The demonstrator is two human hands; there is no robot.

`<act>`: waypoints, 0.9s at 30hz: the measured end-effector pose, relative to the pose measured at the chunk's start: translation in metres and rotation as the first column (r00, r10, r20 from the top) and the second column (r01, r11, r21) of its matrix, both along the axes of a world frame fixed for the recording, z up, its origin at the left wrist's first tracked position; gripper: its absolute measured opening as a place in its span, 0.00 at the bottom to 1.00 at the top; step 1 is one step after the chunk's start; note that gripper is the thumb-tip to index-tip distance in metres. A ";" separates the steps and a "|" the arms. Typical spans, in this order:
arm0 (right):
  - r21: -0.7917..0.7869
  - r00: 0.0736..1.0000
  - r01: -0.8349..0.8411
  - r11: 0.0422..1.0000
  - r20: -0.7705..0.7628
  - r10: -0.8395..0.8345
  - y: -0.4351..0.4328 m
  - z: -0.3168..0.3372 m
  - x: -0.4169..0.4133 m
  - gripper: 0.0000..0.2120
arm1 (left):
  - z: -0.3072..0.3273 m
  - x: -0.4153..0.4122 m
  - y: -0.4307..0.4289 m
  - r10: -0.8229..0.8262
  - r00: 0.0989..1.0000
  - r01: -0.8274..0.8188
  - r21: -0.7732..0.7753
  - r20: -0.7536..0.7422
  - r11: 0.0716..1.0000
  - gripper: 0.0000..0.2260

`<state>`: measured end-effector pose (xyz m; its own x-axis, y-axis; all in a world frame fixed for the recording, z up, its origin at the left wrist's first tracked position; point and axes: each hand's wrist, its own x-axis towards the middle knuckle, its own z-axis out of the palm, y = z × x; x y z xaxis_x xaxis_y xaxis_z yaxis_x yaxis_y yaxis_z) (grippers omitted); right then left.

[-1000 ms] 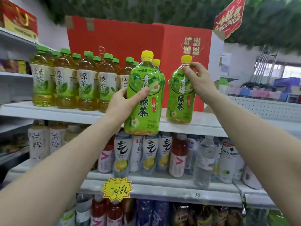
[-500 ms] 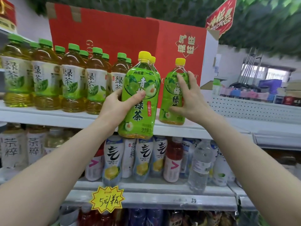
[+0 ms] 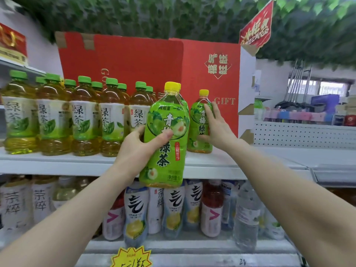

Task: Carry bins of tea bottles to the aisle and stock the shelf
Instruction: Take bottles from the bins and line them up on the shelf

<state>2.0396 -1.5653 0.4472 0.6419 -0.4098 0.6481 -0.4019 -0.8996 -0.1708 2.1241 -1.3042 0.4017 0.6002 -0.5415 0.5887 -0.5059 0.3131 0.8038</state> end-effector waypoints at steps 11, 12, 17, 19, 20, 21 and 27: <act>0.337 0.734 -0.616 0.712 0.574 0.364 0.107 0.027 -0.054 0.23 | 0.013 -0.033 -0.050 -0.044 0.995 0.042 0.031 0.087 0.999 0.36; 0.323 0.695 -0.634 0.703 0.636 0.335 0.106 0.031 -0.056 0.21 | 0.017 -0.037 -0.056 -0.065 0.991 0.058 0.059 0.116 0.997 0.36; 0.289 0.642 -0.613 0.736 0.725 0.250 0.086 0.049 -0.069 0.19 | 0.052 -0.040 -0.055 0.032 0.846 -0.141 0.165 0.532 0.976 0.34; 0.276 0.649 -0.577 0.769 0.727 0.225 0.076 0.052 -0.067 0.19 | 0.064 -0.023 -0.050 0.238 0.716 -0.317 0.001 0.657 0.949 0.34; 0.274 0.662 -0.545 0.792 0.721 0.206 0.071 0.053 -0.064 0.20 | 0.067 -0.011 -0.049 0.316 0.652 -0.380 -0.063 0.690 0.923 0.31; 0.274 0.677 -0.513 0.813 0.712 0.187 0.067 0.054 -0.060 0.21 | 0.069 -0.001 -0.049 0.356 0.594 -0.428 -0.091 0.722 0.899 0.30; 0.207 0.741 -0.366 0.907 0.654 0.150 0.055 0.040 -0.016 0.22 | 0.059 0.030 -0.060 0.242 0.388 -0.609 0.051 0.889 0.791 0.45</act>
<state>2.0234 -1.5106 0.4868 0.2609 -0.5303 0.8067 0.1273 -0.8094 -0.5733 2.1537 -1.3638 0.4611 0.1561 -0.6139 0.7738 -0.9428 -0.3261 -0.0685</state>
